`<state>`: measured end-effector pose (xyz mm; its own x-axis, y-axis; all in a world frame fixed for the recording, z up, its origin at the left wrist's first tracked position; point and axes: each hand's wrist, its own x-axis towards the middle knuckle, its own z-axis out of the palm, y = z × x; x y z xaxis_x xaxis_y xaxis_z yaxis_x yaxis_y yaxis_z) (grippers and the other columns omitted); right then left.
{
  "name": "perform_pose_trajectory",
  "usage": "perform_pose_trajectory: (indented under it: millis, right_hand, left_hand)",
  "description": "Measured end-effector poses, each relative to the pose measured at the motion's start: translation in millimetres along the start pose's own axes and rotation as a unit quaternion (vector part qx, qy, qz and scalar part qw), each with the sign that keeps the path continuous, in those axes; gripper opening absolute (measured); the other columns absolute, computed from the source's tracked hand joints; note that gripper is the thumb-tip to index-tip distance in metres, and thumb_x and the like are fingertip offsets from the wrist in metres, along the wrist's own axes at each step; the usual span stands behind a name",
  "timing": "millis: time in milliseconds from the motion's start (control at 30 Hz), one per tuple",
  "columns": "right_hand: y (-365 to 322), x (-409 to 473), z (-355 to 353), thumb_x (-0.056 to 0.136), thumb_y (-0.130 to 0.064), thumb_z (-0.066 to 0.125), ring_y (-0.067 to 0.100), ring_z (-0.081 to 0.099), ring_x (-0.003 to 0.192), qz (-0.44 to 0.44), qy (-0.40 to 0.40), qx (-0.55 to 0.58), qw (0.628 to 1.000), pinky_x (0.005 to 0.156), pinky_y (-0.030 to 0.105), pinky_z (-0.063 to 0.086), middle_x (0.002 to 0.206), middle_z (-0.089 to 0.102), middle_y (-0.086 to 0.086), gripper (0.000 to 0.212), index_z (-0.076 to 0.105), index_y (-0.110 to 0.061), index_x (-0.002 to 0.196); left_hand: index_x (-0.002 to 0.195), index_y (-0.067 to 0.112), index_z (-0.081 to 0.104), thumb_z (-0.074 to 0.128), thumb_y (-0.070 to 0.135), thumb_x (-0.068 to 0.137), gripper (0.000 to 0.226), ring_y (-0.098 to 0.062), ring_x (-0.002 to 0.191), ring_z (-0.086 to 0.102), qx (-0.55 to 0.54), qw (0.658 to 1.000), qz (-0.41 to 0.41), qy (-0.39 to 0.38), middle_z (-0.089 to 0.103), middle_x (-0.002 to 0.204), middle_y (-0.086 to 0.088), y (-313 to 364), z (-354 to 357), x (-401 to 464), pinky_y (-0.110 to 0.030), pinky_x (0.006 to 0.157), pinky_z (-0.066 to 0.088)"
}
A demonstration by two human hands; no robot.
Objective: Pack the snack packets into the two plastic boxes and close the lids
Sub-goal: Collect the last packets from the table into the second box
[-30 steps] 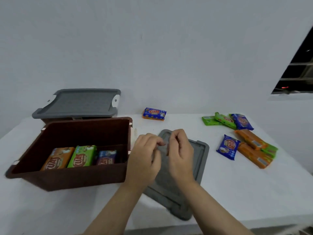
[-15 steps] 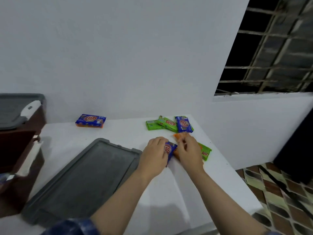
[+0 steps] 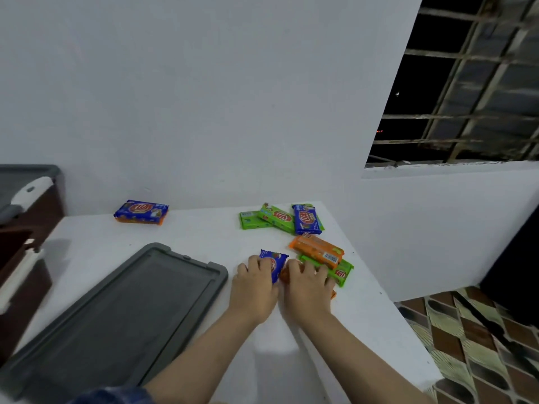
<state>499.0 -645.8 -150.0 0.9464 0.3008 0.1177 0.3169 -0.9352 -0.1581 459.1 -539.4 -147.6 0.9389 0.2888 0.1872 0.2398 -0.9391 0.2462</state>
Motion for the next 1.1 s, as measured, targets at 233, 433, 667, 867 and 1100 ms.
perform_pose_trajectory:
  millis: [233, 433, 667, 867, 1100]
  right_hand:
    - [-22, -6, -25, 0.096, -0.039, 0.050, 0.032, 0.044, 0.117, 0.016, -0.048, 0.162, 0.985, 0.092, 0.046, 0.041, 0.132, 0.040, 0.011, 0.041, 0.033, -0.030, 0.132]
    - [-75, -13, -60, 0.104, -0.032, 0.032, -0.003, 0.054, 0.101, -0.025, 0.077, 0.462, 0.883, 0.075, 0.015, 0.046, 0.123, 0.054, -0.003, 0.037, 0.036, -0.021, 0.139]
    - [-171, -50, -93, 0.097, -0.048, 0.031, -0.012, 0.062, 0.093, -0.037, 0.054, 0.650, 0.757, 0.058, 0.013, 0.053, 0.101, 0.052, -0.028, 0.027, 0.032, -0.047, 0.125]
    - [-265, -86, -103, 0.103, -0.044, 0.033, -0.003, 0.068, 0.090, -0.034, 0.007, 0.717, 0.696, 0.058, 0.019, 0.055, 0.107, 0.060, -0.018, 0.024, 0.038, -0.046, 0.126]
    - [-368, -113, -94, 0.102, -0.047, 0.034, 0.008, 0.071, 0.088, -0.029, -0.060, 0.726, 0.685, 0.062, 0.026, 0.059, 0.105, 0.062, -0.011, 0.027, 0.041, -0.037, 0.127]
  left_hand:
    - [0.124, 0.024, 0.031, 0.042, 0.017, 0.099, 0.029, -0.013, 0.090, 0.050, -0.529, 0.832, -0.168, -0.010, 0.043, 0.127, -0.008, 0, -34, -10, -0.027, 0.076, 0.042]
    - [0.128, 0.030, 0.041, 0.038, 0.011, 0.098, 0.036, -0.031, 0.080, 0.070, -0.761, 0.616, -0.205, 0.000, 0.068, 0.097, -0.008, -47, -90, -22, -0.037, 0.059, 0.058]
    - [0.133, 0.025, 0.048, 0.054, 0.035, 0.095, 0.040, -0.010, 0.093, 0.070, -0.699, 0.691, -0.166, 0.077, 0.070, 0.105, 0.005, -128, -148, -61, -0.024, 0.065, 0.056]
    - [0.129, 0.020, 0.053, 0.051, 0.027, 0.098, 0.033, -0.013, 0.092, 0.070, -0.691, 0.696, -0.150, 0.124, 0.071, 0.107, -0.002, -214, -208, -105, -0.026, 0.073, 0.057]
    - [0.119, 0.023, 0.056, 0.050, 0.021, 0.098, 0.021, -0.012, 0.093, 0.070, -0.639, 0.734, -0.170, 0.155, 0.074, 0.100, 0.003, -329, -256, -142, -0.031, 0.075, 0.056]
